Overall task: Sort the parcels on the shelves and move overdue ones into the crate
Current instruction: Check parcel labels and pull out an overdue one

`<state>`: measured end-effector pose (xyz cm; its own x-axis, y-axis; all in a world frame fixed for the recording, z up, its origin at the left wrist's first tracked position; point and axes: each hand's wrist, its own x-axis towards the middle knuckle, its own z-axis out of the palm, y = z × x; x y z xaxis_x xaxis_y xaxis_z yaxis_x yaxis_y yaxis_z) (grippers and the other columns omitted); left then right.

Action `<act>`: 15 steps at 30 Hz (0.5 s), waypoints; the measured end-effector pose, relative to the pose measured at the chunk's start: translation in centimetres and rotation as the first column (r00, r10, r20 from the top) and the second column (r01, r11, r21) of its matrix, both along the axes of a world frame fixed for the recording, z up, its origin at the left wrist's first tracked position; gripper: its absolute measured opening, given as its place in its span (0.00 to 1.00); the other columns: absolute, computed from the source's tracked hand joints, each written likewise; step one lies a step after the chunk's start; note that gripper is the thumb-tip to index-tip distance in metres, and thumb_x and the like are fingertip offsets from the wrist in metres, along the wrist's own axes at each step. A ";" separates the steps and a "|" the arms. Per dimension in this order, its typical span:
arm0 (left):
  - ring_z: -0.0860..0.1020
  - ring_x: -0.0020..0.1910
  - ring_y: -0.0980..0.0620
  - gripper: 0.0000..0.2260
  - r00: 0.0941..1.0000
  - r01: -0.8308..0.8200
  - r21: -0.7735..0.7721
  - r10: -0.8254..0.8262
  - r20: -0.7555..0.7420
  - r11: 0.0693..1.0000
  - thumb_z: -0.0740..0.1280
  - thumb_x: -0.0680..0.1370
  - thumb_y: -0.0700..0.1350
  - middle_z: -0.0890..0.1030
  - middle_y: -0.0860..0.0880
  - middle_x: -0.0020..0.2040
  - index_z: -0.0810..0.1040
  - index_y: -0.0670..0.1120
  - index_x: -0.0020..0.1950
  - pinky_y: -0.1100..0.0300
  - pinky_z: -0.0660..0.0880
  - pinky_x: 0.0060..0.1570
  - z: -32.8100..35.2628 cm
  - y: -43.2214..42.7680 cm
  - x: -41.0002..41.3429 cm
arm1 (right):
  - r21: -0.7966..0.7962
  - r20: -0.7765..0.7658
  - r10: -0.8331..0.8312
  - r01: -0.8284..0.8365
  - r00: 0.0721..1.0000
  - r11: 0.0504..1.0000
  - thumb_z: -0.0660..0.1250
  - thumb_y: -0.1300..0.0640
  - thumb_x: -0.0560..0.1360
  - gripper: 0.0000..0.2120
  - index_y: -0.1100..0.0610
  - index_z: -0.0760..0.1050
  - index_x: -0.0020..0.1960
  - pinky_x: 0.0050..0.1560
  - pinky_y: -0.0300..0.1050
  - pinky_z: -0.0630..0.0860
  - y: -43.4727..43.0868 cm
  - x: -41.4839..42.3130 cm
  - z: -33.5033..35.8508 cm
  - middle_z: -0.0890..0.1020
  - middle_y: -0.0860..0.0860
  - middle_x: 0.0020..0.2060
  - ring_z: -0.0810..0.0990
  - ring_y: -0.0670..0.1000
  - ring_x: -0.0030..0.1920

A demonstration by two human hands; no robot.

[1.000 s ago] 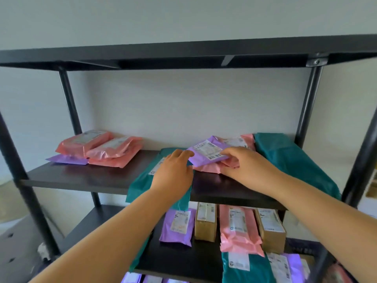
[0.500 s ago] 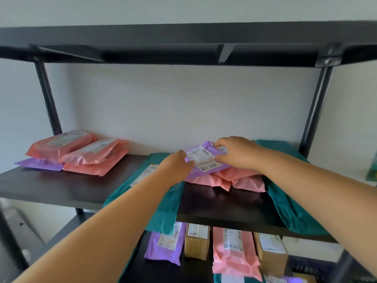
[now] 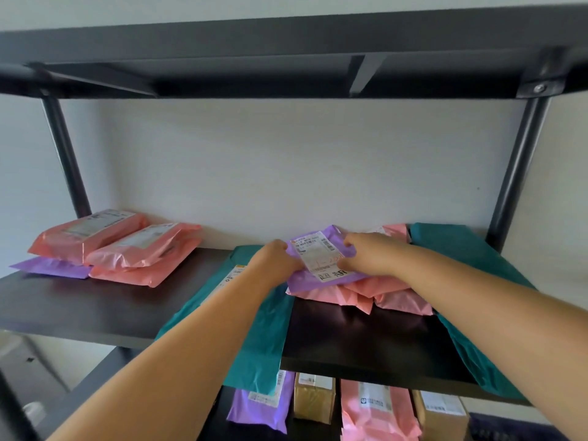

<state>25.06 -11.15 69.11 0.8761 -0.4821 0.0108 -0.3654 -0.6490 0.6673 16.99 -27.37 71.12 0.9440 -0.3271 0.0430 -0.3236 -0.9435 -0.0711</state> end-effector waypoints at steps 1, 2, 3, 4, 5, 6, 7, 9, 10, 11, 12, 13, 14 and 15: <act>0.78 0.46 0.47 0.11 1.000 0.000 -0.046 -0.001 -0.025 0.999 0.68 0.78 0.44 0.79 0.45 0.50 0.74 0.45 0.59 0.56 0.77 0.50 0.1 -0.1 0.0 | 0.023 0.009 -0.010 0.010 1.000 1.000 0.65 0.48 0.76 0.17 0.55 0.73 0.60 0.36 0.42 0.67 0.0 0.0 -0.3 0.79 0.52 0.48 0.78 0.53 0.46; 0.78 0.45 0.47 0.11 0.999 0.001 -0.093 -0.005 -0.045 0.996 0.69 0.76 0.43 0.79 0.46 0.48 0.72 0.48 0.56 0.54 0.79 0.51 0.2 -0.1 0.1 | 0.038 0.016 -0.018 0.017 1.000 0.999 0.65 0.48 0.76 0.15 0.56 0.73 0.59 0.38 0.43 0.70 0.1 -0.1 -0.5 0.79 0.52 0.49 0.78 0.52 0.47; 0.78 0.45 0.48 0.14 0.998 0.002 -0.141 -0.011 -0.062 0.990 0.71 0.75 0.41 0.78 0.47 0.47 0.71 0.51 0.56 0.52 0.80 0.51 0.2 0.0 0.3 | 0.055 0.020 -0.032 0.031 0.999 0.998 0.65 0.48 0.77 0.15 0.56 0.73 0.59 0.42 0.44 0.73 0.4 -0.1 -0.6 0.80 0.53 0.51 0.79 0.52 0.49; 0.79 0.46 0.48 0.17 0.997 -0.010 -0.186 -0.006 -0.083 0.982 0.71 0.74 0.40 0.78 0.48 0.47 0.71 0.52 0.59 0.52 0.80 0.51 0.2 0.0 0.4 | 0.076 0.028 -0.042 0.040 0.999 0.996 0.65 0.48 0.77 0.16 0.56 0.73 0.60 0.48 0.45 0.76 0.5 -0.3 -0.7 0.80 0.53 0.53 0.79 0.52 0.50; 0.80 0.47 0.47 0.22 0.994 -0.030 -0.239 0.004 -0.111 0.971 0.71 0.73 0.38 0.79 0.47 0.49 0.71 0.52 0.64 0.51 0.80 0.51 0.3 0.1 0.4 | 0.100 0.035 -0.056 0.052 0.998 0.994 0.65 0.47 0.77 0.17 0.55 0.72 0.61 0.52 0.46 0.77 0.6 -0.4 -0.8 0.79 0.52 0.55 0.79 0.52 0.51; 0.81 0.48 0.45 0.25 0.990 -0.042 -0.290 0.002 -0.138 0.956 0.71 0.73 0.36 0.79 0.45 0.51 0.71 0.52 0.67 0.51 0.81 0.51 0.4 0.2 0.5 | 0.118 0.048 -0.075 0.069 0.996 0.991 0.66 0.46 0.77 0.19 0.55 0.71 0.63 0.55 0.47 0.77 0.7 -0.4 -0.9 0.79 0.52 0.57 0.79 0.51 0.52; 0.82 0.49 0.44 0.26 0.987 -0.047 -0.342 -0.009 -0.159 0.939 0.71 0.73 0.34 0.80 0.44 0.53 0.71 0.52 0.68 0.50 0.81 0.51 0.5 0.4 0.5 | 0.132 0.057 -0.094 0.086 0.994 0.988 0.66 0.45 0.77 0.21 0.55 0.70 0.65 0.55 0.47 0.77 0.9 -0.6 -0.8 0.79 0.51 0.59 0.79 0.51 0.53; 0.82 0.51 0.42 0.27 0.984 -0.040 -0.443 -0.041 -0.171 0.896 0.70 0.72 0.31 0.81 0.43 0.52 0.73 0.51 0.67 0.47 0.80 0.54 0.8 0.7 0.7 | 0.166 0.092 -0.121 0.104 0.988 0.981 0.67 0.44 0.77 0.25 0.54 0.68 0.69 0.54 0.45 0.76 1.4 -0.9 -0.6 0.79 0.50 0.61 0.79 0.51 0.55; 0.82 0.51 0.41 0.27 0.984 -0.030 -0.479 -0.057 -0.167 0.877 0.70 0.72 0.30 0.81 0.43 0.51 0.74 0.52 0.67 0.46 0.79 0.55 1.1 0.9 0.8 | 0.193 0.128 -0.135 0.109 0.983 0.975 0.67 0.44 0.76 0.27 0.54 0.67 0.70 0.53 0.45 0.75 1.6 -1.2 -0.4 0.78 0.51 0.63 0.78 0.52 0.56; 0.82 0.51 0.41 0.28 0.984 -0.019 -0.506 -0.073 -0.162 0.862 0.70 0.72 0.30 0.81 0.43 0.50 0.74 0.52 0.67 0.45 0.79 0.55 1.3 1.2 1.0 | 0.239 0.170 -0.162 0.119 0.972 0.964 0.68 0.44 0.76 0.28 0.55 0.66 0.72 0.53 0.45 0.75 2.0 -1.5 -0.1 0.76 0.52 0.65 0.77 0.53 0.58; 0.82 0.51 0.41 0.28 0.985 -0.002 -0.527 -0.090 -0.149 0.850 0.70 0.72 0.30 0.81 0.44 0.50 0.73 0.53 0.67 0.45 0.79 0.54 1.6 1.5 1.1 | 0.297 0.227 -0.196 0.124 0.954 0.947 0.68 0.44 0.76 0.30 0.55 0.64 0.73 0.54 0.46 0.75 2.3 -1.8 0.1 0.75 0.52 0.66 0.77 0.54 0.60; 0.82 0.50 0.42 0.29 0.985 0.013 -0.556 -0.106 -0.136 0.831 0.69 0.72 0.30 0.81 0.44 0.50 0.73 0.53 0.68 0.45 0.80 0.54 1.9 1.7 1.3 | 0.370 0.285 -0.236 0.121 0.929 0.921 0.69 0.45 0.76 0.31 0.55 0.63 0.74 0.55 0.47 0.75 2.6 -2.1 0.3 0.75 0.53 0.66 0.77 0.55 0.60; 0.82 0.50 0.42 0.29 0.984 0.023 -0.591 -0.123 -0.130 0.806 0.69 0.72 0.30 0.81 0.44 0.50 0.73 0.53 0.68 0.46 0.80 0.52 2.2 2.0 1.4 | 0.451 0.342 -0.277 0.102 0.898 0.887 0.69 0.46 0.76 0.31 0.54 0.63 0.75 0.55 0.49 0.77 2.8 -2.3 0.5 0.76 0.53 0.65 0.78 0.55 0.59; 0.82 0.49 0.43 0.30 0.982 0.035 -0.622 -0.143 -0.125 0.782 0.69 0.72 0.29 0.81 0.45 0.49 0.73 0.52 0.69 0.48 0.81 0.51 2.5 2.2 1.5 | 0.536 0.387 -0.321 0.072 0.865 0.841 0.70 0.47 0.76 0.31 0.53 0.63 0.75 0.54 0.49 0.78 3.0 -2.6 0.7 0.77 0.53 0.64 0.79 0.54 0.57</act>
